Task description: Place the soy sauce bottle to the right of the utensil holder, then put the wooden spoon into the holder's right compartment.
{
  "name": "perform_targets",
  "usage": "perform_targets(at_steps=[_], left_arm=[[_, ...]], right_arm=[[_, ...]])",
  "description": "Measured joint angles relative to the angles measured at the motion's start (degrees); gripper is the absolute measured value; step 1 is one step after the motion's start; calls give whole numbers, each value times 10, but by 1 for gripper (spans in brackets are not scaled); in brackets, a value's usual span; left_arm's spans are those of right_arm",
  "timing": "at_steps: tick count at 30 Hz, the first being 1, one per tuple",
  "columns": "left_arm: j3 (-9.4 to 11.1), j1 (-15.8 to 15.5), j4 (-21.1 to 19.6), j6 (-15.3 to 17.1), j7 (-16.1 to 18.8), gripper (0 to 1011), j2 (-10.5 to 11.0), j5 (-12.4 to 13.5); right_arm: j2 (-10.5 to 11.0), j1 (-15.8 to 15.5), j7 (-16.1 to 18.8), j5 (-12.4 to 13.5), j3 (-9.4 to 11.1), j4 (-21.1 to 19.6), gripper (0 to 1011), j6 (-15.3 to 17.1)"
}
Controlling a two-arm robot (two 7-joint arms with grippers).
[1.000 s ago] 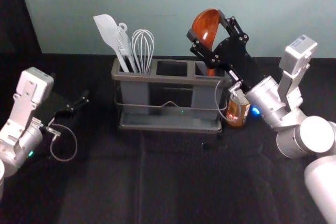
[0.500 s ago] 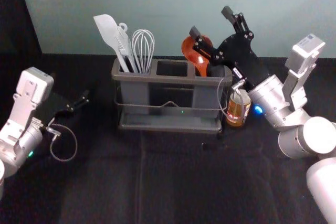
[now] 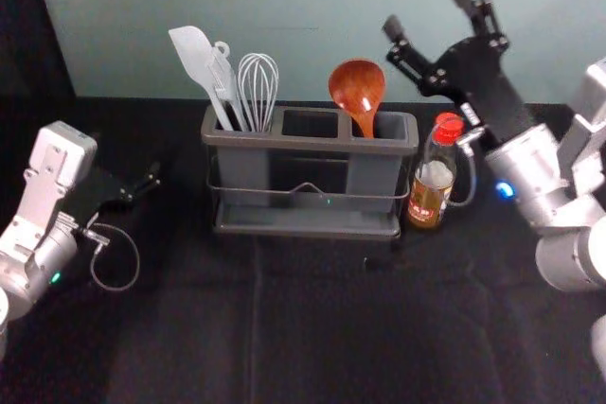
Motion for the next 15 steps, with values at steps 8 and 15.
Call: perform_targets(at_steps=[8,15], left_arm=[[0,0,0,0,0,1005,0,0],[0,0,0,0,0,1005,0,0]], right_arm=[[-4,-39,-110,-87,60,-48,1002,15],[-13,-59,-173,-135,107,-57,1002,40]])
